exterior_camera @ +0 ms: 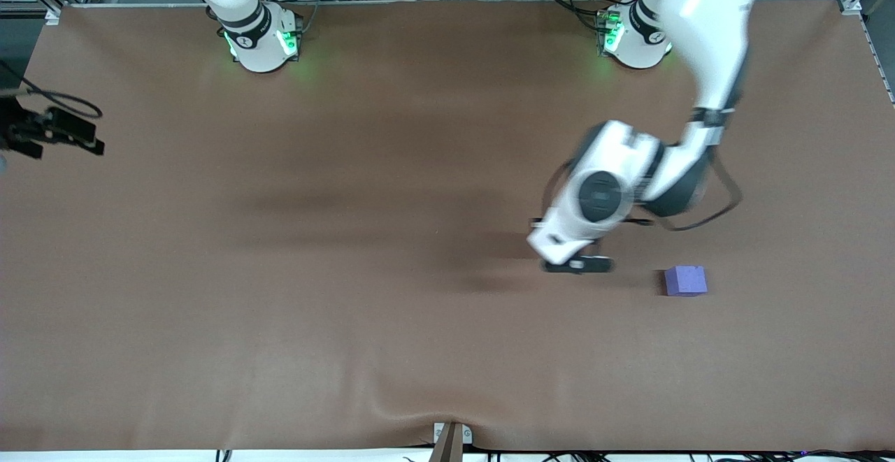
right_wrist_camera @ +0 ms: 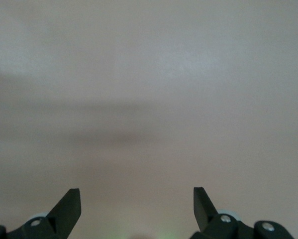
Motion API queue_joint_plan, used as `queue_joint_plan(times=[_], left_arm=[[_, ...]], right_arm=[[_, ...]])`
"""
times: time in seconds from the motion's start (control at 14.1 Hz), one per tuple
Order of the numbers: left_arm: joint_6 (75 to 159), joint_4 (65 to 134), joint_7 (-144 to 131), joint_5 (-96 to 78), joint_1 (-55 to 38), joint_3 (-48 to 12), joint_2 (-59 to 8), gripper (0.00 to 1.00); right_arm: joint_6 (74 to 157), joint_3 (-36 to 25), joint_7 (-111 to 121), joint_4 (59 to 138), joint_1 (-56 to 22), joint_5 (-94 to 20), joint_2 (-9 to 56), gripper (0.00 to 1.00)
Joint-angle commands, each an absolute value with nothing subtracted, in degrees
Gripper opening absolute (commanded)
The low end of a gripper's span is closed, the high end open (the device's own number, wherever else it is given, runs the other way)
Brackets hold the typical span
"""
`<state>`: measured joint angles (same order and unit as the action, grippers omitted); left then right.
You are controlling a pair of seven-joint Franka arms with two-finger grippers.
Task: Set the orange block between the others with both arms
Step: 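Carry the orange cube with the left gripper toward the pink cube, then lower the orange cube between the pink and purple cubes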
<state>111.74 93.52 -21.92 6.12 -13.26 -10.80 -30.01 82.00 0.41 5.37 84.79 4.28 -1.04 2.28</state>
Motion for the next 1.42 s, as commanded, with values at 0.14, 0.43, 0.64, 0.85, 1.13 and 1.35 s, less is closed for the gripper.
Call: queue_joint_plan(times=[0.14, 0.43, 0.64, 0.85, 1.13, 1.35], left_arm=[[113.99, 103.44, -4.58, 7.29, 0.77, -11.78, -25.31, 0.04], [124.86, 110.38, 2.62, 10.02, 8.87, -11.78, -25.93, 0.12], [127.53, 110.92, 3.34, 10.02, 10.55, -11.87, -27.25, 0.18], [128.32, 110.92, 3.34, 9.93, 10.81, -11.78, -28.38, 0.19], [130.42, 111.01, 3.25, 9.84, 11.16, -11.69, -29.96, 0.19], [131.39, 110.92, 1.94, 9.84, 12.04, -11.69, -30.50, 0.18]], right_arm=[[80.33, -0.09, 3.61, 87.63, 4.92, -0.53, -0.70, 1.00], [81.03, -0.09, 3.60, 87.45, 5.01, -0.44, -1.67, 1.00], [82.61, -0.17, 3.60, 87.19, 5.01, -0.44, -2.20, 1.00], [83.06, -0.35, 3.60, 87.01, 5.10, -0.44, -2.37, 1.00], [82.62, -0.26, 2.72, 86.22, 5.10, -0.44, -2.20, 1.00], [82.27, -0.18, 2.72, 84.20, 5.01, -0.35, -1.76, 1.00]])
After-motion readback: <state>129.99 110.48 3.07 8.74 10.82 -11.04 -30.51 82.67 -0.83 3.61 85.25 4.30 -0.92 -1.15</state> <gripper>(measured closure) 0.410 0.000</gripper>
